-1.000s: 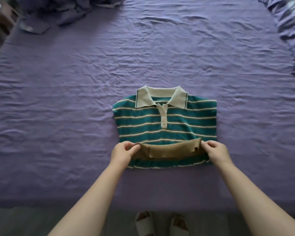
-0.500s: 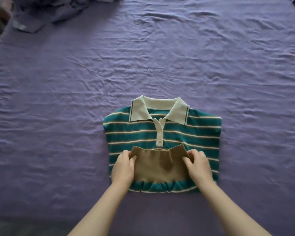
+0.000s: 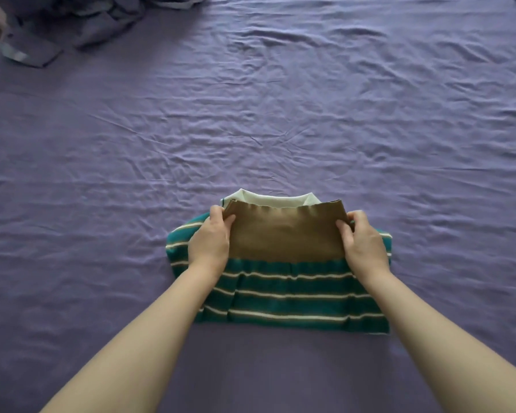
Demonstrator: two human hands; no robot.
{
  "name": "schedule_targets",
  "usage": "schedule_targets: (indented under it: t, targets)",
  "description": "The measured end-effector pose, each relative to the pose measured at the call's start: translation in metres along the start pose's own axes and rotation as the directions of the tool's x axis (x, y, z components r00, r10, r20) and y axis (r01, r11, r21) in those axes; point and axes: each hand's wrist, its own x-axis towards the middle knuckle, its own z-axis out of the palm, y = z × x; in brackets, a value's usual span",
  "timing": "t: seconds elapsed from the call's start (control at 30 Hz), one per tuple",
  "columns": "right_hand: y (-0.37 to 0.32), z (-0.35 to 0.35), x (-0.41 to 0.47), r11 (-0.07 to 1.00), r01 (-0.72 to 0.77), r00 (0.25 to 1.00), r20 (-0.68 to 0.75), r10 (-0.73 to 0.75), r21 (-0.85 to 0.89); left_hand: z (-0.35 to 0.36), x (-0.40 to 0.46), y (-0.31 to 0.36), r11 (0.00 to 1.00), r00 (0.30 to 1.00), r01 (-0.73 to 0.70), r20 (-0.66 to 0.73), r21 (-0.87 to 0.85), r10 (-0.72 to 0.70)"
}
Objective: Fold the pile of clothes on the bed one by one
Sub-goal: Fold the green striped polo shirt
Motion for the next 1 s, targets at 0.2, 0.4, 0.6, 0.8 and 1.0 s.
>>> schedule_targets:
  t: [0.2, 0.4, 0.6, 0.8, 1.0]
  targets:
    - [0.013, 0.009, -0.017, 0.997, -0.053, 0.998, 0.028, 0.054, -0.059, 0.019, -0.003, -0.022, 0.99, 0.994, 0.059, 0.084, 0.131, -0.07]
    - [0.03, 0.011, -0.069, 0.92, 0.073, 0.997, 0.051, -0.057, -0.385, 0.013, -0.038, -0.047, 0.939, 0.981, -0.119, 0.185, 0.323, 0.06]
    - [0.037, -0.007, -0.063, 0.939, 0.028, 0.997, -0.052, -0.049, -0.344, 0.0, -0.034, -0.044, 0.909, 0.992, -0.128, 0.051, 0.398, 0.117]
    - [0.049, -0.011, -0.081, 0.949, -0.11, 0.987, -0.145, 0.07, -0.294, 0.047, -0.074, 0.011, 0.739, 0.776, -0.618, 0.06, 0.267, 0.628]
    - [0.058, -0.007, -0.101, 0.932, -0.34, 0.939, -0.094, 0.329, -0.13, 0.1, -0.113, 0.058, 0.691, 0.639, -0.707, 0.555, 0.151, 0.532]
